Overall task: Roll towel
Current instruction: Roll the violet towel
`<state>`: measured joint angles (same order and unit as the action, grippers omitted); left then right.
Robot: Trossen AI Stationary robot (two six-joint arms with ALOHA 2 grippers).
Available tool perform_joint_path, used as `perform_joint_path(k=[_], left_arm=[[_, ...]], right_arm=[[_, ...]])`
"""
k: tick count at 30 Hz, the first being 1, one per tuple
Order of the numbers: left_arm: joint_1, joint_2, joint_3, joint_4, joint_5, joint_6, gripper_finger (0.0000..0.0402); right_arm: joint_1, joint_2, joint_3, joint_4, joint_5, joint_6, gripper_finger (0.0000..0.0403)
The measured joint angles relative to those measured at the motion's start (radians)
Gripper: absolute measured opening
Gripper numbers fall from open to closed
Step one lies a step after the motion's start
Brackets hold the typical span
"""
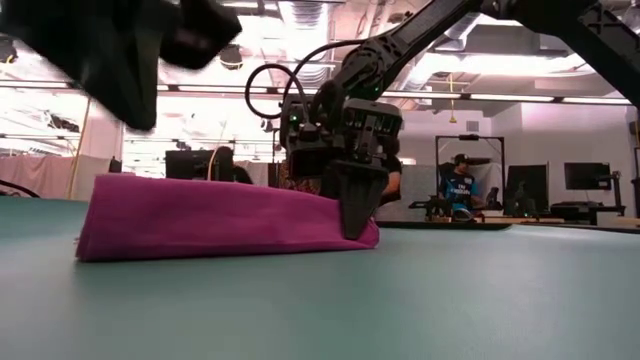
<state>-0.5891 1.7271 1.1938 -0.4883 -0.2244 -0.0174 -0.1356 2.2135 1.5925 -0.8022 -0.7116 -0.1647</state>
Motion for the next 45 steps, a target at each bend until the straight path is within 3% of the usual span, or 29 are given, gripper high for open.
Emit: perform_joint_path(k=[20,27,45], left_arm=[[0.014,0.125,-0.001,-0.115,-0.024,0.028,0.0],[0.014,0.096,0.023,-0.216,-0.125,-0.029,0.0],[0.017,0.086,-0.053,-0.262,-0.163,-0.165,0.0]], right_arm=[[0.009,0.0,0.0,0.024,0.006,0.011,0.0008],[0.009,0.0,0.0,0.023,0.006,0.011,0.0008],[0.01,0.0,0.0,0.022,0.006,0.014,0.0008]])
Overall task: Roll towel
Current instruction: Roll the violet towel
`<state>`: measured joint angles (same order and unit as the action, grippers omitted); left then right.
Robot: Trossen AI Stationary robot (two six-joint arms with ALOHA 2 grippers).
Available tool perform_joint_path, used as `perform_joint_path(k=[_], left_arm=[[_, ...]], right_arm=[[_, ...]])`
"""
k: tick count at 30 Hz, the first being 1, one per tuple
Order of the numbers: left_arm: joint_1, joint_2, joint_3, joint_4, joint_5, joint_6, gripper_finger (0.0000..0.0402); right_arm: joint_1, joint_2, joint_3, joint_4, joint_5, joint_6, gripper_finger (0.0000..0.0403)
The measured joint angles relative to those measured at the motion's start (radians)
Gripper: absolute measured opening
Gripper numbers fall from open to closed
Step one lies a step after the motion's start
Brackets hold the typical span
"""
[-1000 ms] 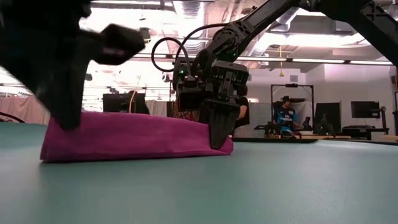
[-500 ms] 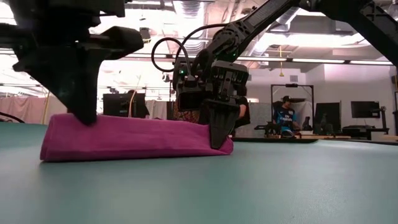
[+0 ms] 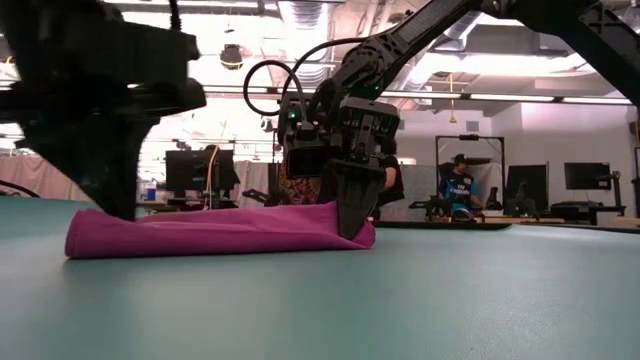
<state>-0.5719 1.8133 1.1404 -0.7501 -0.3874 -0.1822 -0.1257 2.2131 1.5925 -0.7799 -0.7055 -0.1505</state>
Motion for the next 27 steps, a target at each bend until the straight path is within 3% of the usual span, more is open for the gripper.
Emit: perform_joint_path(k=[5,14,27], left_arm=[[-0.017,0.0,-0.001,0.016,0.001,-0.015,0.0],[-0.011,0.0,-0.091,0.182,0.025,-0.025,0.0],[-0.023,-0.002,-0.112,0.156,0.026,-0.055,0.0]], right_arm=[[0.0,0.0,0.0,0.004,0.001,0.0,0.001],[0.002,-0.005,0.0,0.015,0.068,-0.025,0.0075],[0.004,-0.034,-0.001,0.005,0.113,-0.125,0.0084]])
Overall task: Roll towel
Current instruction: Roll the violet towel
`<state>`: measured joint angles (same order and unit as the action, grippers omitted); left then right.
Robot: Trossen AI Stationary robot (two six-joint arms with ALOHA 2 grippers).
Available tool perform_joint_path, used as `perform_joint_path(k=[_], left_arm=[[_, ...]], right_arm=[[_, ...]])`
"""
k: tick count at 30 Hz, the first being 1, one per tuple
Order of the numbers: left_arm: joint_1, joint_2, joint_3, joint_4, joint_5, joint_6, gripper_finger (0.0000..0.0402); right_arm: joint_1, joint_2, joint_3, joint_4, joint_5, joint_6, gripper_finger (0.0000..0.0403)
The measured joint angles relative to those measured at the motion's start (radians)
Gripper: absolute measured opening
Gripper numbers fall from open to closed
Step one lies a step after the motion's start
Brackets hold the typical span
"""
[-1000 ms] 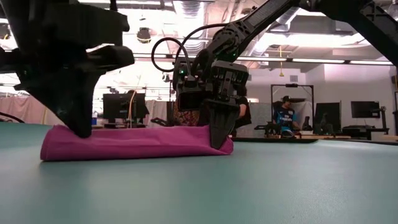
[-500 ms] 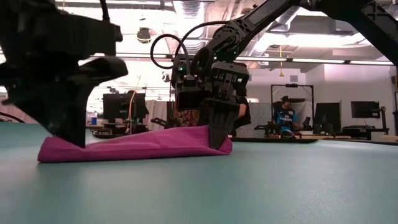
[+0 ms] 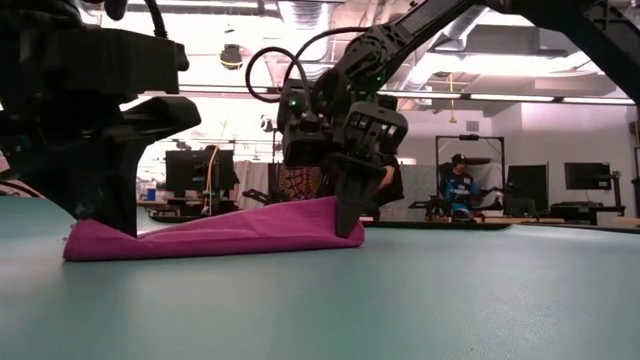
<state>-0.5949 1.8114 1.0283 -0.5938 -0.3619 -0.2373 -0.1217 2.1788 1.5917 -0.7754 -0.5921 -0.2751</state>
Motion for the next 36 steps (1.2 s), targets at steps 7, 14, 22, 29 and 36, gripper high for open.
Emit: perform_joint_path(k=[7,14,22,29,36], left_arm=[[0.0,0.001,0.0,0.0,0.005,0.015,0.0],[-0.004,0.001,-0.001,-0.013,0.006,0.027,0.0],[-0.037,0.002,-0.002,-0.033,-0.01,0.011,0.0],[-0.06,0.002,-0.001,-0.081,-0.013,-0.001,0.0],[-0.072,0.002,-0.001,-0.09,-0.018,0.016,0.0]], right_arm=[[0.015,-0.012,0.0,-0.006,0.009,-0.045,0.0152],[-0.012,-0.053,0.03,-0.028,0.022,-0.064,0.0226],[-0.054,-0.107,0.04,0.089,0.039,-0.168,0.0208],[-0.049,-0.042,0.027,0.296,0.162,-0.254,0.0034],[-0.053,-0.031,0.022,0.449,0.259,-0.234,0.0007]])
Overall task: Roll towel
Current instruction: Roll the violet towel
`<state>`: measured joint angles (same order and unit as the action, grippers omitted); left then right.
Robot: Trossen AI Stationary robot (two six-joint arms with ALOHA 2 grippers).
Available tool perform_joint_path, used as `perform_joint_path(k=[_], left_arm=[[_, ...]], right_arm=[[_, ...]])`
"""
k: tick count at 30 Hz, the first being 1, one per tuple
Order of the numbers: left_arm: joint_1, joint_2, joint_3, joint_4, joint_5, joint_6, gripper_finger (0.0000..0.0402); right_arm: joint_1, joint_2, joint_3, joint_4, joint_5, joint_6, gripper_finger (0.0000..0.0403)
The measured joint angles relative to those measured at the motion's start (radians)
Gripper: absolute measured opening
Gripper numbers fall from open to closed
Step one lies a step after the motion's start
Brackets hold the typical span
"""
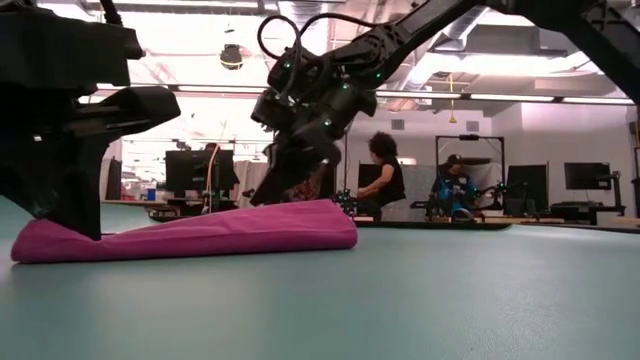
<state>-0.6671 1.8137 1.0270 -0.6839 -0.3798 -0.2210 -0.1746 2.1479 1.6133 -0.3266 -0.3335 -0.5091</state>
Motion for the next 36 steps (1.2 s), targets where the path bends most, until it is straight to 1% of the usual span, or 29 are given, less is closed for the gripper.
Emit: perform_joint_path(k=[4,7,8,11,14,17,21,24,29,32,36], left_arm=[[0.0,0.0,0.0,-0.002,0.0,0.003,0.0],[-0.002,0.0,0.0,-0.005,-0.002,0.004,0.0],[-0.002,0.0,0.0,-0.006,-0.002,0.01,0.0],[-0.003,0.0,0.0,-0.009,-0.003,0.024,0.0],[-0.003,0.0,0.0,-0.013,-0.006,0.022,0.0],[-0.006,0.0,0.0,-0.025,-0.003,0.027,0.0],[-0.008,-0.003,-0.001,-0.05,-0.017,0.058,0.0],[-0.008,-0.011,-0.002,-0.082,-0.021,0.093,0.0],[-0.006,-0.025,-0.004,-0.151,-0.082,0.182,0.0],[0.008,-0.042,-0.028,-0.122,-0.099,0.223,0.0],[0.024,-0.091,-0.134,0.022,-0.094,0.238,0.0]], right_arm=[[-0.009,0.001,-0.001,0.023,0.001,0.002,0.0005],[-0.004,0.033,0.0,0.04,0.01,0.002,0.0004],[-0.003,0.042,-0.004,0.032,0.028,0.002,0.0003],[0.003,0.082,0.001,0.087,0.052,-0.004,0.0003],[0.005,0.098,0.002,0.077,0.086,0.01,0.0002],[0.005,0.1,0.003,0.016,0.142,0.031,0.0001],[0.005,0.091,0.005,-0.068,0.215,0.121,0.0001],[0.006,0.087,0.005,-0.125,0.235,0.179,0.0001],[0.024,0.089,0.004,-0.171,0.318,0.306,0.0001],[0.04,0.09,0.003,-0.174,0.355,0.374,0.0],[0.068,0.091,0.003,-0.199,0.396,0.422,0.0]])
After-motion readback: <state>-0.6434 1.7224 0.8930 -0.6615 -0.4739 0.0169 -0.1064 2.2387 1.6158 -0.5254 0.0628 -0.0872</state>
